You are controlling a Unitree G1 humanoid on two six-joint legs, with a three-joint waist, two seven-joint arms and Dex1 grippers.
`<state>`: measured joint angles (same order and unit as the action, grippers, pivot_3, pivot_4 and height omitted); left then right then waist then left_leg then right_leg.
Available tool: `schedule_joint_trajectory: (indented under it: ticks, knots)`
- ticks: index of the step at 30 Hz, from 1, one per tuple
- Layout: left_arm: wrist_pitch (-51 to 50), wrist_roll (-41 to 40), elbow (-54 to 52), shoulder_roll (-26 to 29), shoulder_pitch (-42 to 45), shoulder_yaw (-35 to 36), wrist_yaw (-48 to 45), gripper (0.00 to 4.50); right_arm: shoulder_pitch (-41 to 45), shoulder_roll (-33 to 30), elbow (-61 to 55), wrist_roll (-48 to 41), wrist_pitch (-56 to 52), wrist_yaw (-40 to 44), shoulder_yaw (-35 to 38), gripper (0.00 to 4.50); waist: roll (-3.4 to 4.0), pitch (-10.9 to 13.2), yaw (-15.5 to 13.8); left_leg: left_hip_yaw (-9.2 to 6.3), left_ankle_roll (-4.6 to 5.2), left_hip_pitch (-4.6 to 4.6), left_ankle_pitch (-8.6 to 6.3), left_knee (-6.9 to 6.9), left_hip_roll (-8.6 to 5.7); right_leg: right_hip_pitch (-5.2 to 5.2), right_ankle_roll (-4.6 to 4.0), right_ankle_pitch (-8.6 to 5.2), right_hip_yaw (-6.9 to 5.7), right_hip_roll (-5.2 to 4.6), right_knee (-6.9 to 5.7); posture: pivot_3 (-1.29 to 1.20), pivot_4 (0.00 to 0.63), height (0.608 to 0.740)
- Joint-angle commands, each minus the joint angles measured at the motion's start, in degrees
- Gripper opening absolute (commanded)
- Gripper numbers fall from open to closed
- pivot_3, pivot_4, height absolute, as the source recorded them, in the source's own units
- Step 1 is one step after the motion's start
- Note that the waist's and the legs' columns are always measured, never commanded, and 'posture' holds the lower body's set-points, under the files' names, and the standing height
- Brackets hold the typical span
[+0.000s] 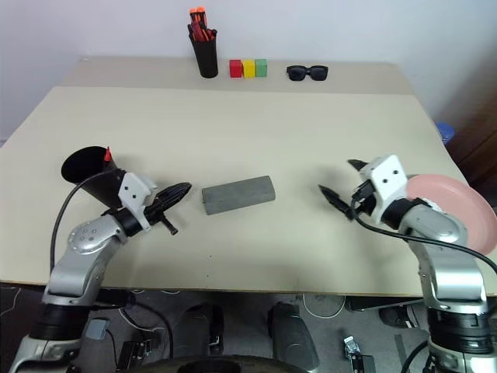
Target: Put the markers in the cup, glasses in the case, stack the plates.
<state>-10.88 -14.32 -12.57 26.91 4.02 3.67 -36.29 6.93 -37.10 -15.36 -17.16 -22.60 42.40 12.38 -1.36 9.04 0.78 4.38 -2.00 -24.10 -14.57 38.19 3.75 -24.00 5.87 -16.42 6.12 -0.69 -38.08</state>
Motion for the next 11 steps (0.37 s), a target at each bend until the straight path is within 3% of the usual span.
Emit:
schedule_joint_trajectory:
  ticks: [1,11]
  knots:
    - [-0.6,-0.4,-5.1,-0.1,-2.8,2.4,2.7,0.00,3.0,0.1,3.7,-0.7,2.4,1.7,-1.1,4.46,0.00,0.0,0.1,0.01,0.00,0.00,0.00,0.00,0.00,0.00,0.00,0.00,0.00,0.00,0.00,0.00,0.150,0.725]
    - [-3.2,-0.3,-10.1,-0.5,-7.2,2.9,6.5,0.00,10.4,0.3,14.7,0.4,7.4,4.6,-4.6,4.46,0.00,0.0,0.2,0.02,0.00,0.02,0.00,-0.01,0.02,-0.02,0.00,0.00,0.00,0.02,-0.01,0.00,0.150,0.725]
